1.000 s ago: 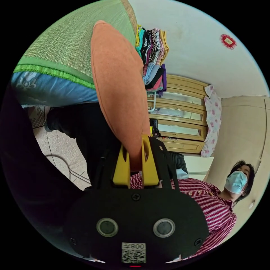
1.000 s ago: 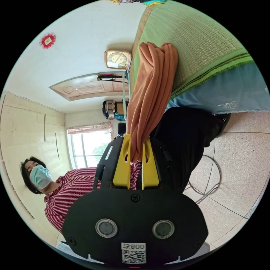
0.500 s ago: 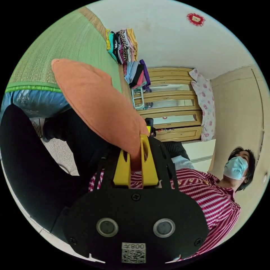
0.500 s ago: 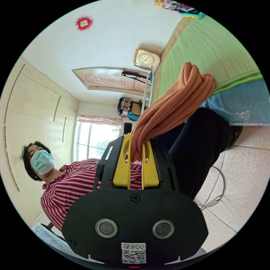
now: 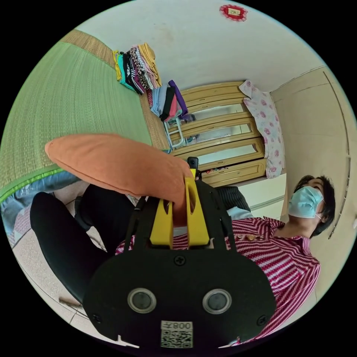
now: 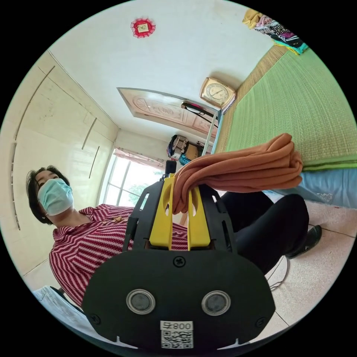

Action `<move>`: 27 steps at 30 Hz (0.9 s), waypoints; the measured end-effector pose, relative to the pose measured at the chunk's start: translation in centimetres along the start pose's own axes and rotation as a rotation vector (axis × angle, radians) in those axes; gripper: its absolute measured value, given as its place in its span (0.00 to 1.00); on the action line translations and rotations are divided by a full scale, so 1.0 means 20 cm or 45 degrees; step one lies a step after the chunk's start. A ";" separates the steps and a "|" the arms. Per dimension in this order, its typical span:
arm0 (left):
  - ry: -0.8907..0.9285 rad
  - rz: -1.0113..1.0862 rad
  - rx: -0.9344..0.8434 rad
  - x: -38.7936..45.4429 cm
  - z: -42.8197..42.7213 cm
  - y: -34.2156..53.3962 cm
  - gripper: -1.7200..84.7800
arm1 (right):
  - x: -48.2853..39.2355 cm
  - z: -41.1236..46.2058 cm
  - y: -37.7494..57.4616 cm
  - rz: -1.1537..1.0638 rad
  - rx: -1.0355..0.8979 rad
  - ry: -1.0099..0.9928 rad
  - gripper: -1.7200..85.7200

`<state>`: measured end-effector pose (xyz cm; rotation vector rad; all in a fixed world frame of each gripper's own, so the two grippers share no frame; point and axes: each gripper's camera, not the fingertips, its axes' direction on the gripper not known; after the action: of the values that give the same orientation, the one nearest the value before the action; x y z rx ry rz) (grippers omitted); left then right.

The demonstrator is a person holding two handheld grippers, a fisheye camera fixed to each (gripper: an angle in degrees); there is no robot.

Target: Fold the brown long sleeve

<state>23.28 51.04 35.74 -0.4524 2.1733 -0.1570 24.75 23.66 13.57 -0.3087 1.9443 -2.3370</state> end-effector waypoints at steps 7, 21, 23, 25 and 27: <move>0.057 -0.058 -0.068 -0.26 0.11 -0.57 0.10 | -0.12 0.20 -0.29 0.069 -0.002 -0.023 0.08; 0.086 0.093 0.022 -0.16 0.11 -1.97 0.09 | -1.19 0.41 -1.44 0.052 0.010 0.089 0.07; 0.062 0.265 0.073 0.02 0.09 -2.36 0.09 | -1.45 0.36 -1.71 -0.065 0.026 0.116 0.07; 0.040 0.398 0.110 0.14 0.10 -2.64 0.09 | -1.81 0.27 -2.07 -0.228 0.055 0.142 0.07; 0.007 0.503 0.149 0.22 0.14 -2.89 0.09 | -2.04 0.19 -2.29 -0.332 0.075 0.187 0.07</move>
<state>38.35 -4.05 46.51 0.0472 2.1989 -0.0658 68.26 36.60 55.12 -0.4207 2.0020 -2.6432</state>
